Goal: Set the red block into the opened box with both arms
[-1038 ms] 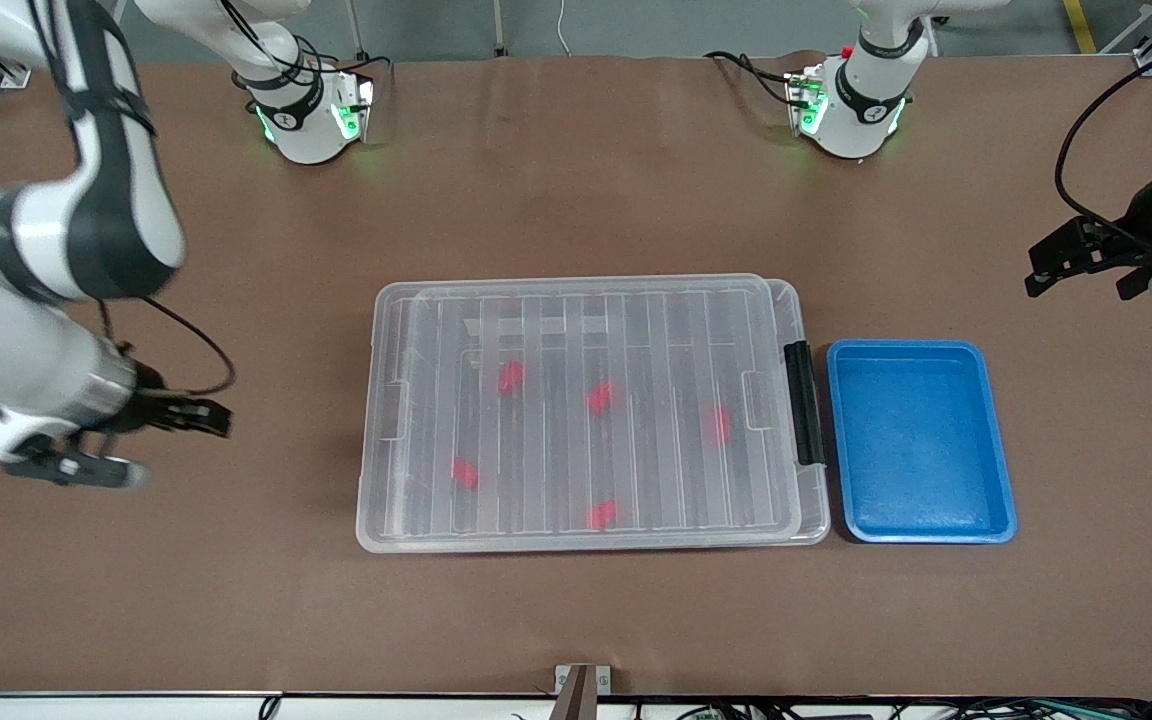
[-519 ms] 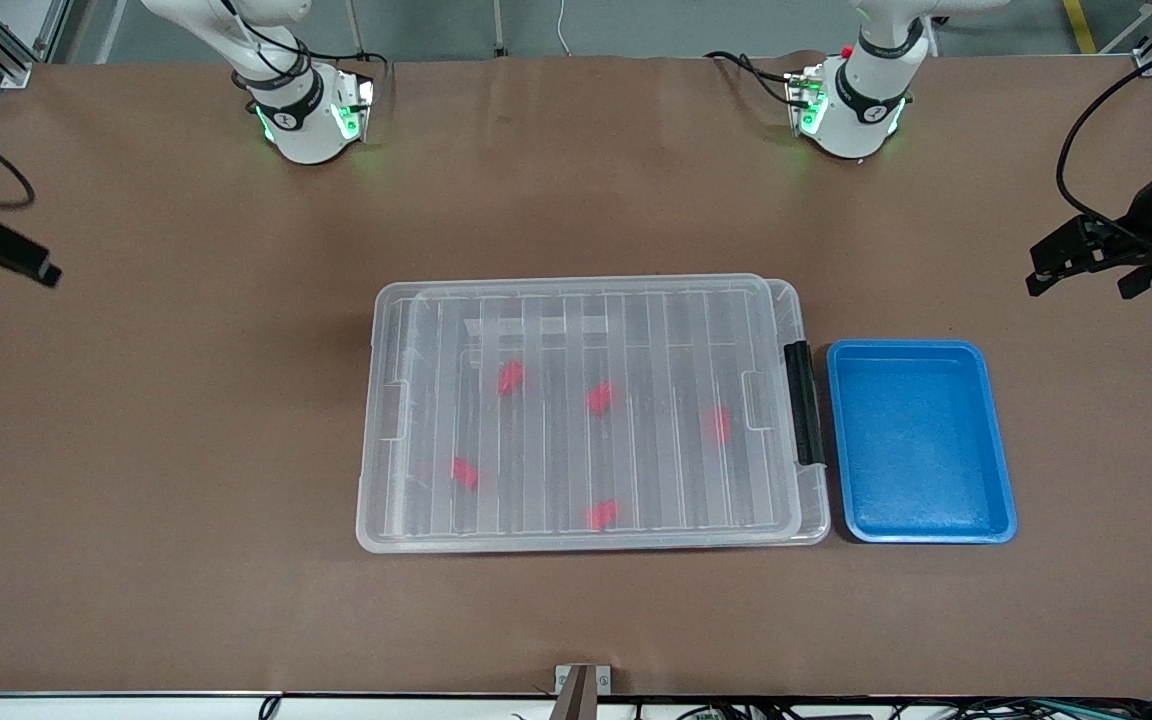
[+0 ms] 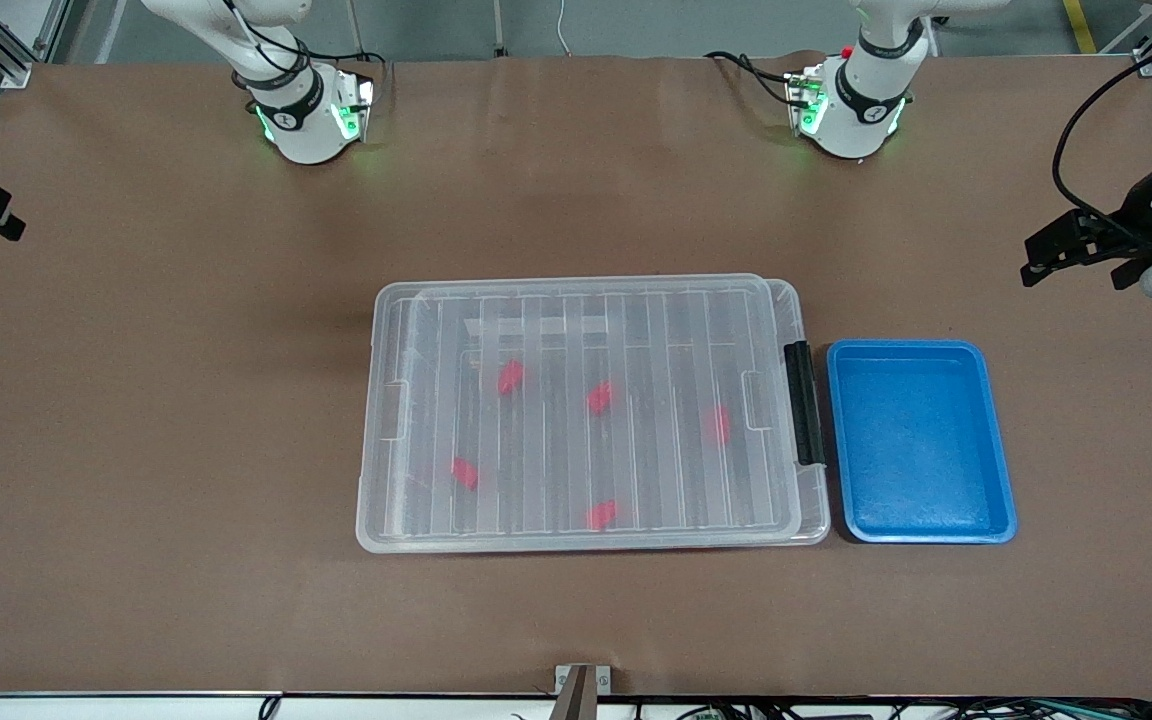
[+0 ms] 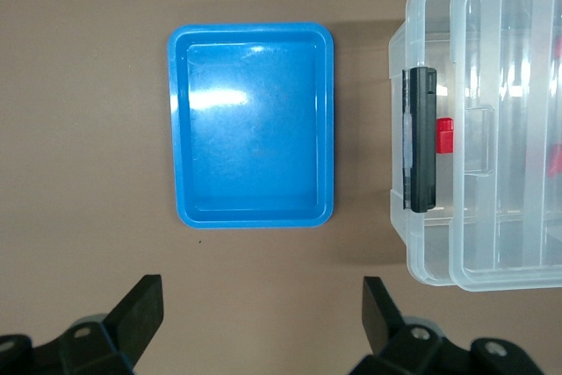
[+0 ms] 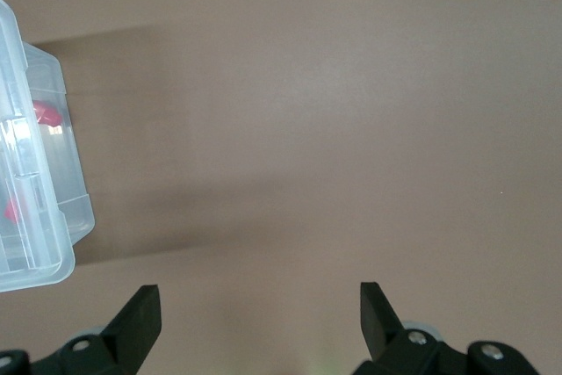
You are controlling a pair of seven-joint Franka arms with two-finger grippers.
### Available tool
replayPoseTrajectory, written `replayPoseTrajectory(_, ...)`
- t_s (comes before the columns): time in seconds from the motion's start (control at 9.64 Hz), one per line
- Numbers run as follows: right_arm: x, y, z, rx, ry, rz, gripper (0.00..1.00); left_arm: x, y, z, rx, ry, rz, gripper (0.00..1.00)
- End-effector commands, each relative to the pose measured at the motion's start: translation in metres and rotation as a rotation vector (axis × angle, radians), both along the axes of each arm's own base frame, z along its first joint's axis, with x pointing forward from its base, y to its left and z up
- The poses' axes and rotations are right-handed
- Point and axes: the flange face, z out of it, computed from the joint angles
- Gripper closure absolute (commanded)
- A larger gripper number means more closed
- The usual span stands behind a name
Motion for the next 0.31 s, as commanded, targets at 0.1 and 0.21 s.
replayPoseTrajectory(0.1,-0.003,-0.02,-0.001,0.008,0.019,0.013,0.0,0.002,0.001,-0.013,0.002,0.039,-0.018,0.0)
replayPoseTrajectory(0.21,-0.005,-0.031,-0.004,0.013,0.025,-0.007,0.0,0.003,0.0,-0.013,0.002,0.038,-0.019,0.0)
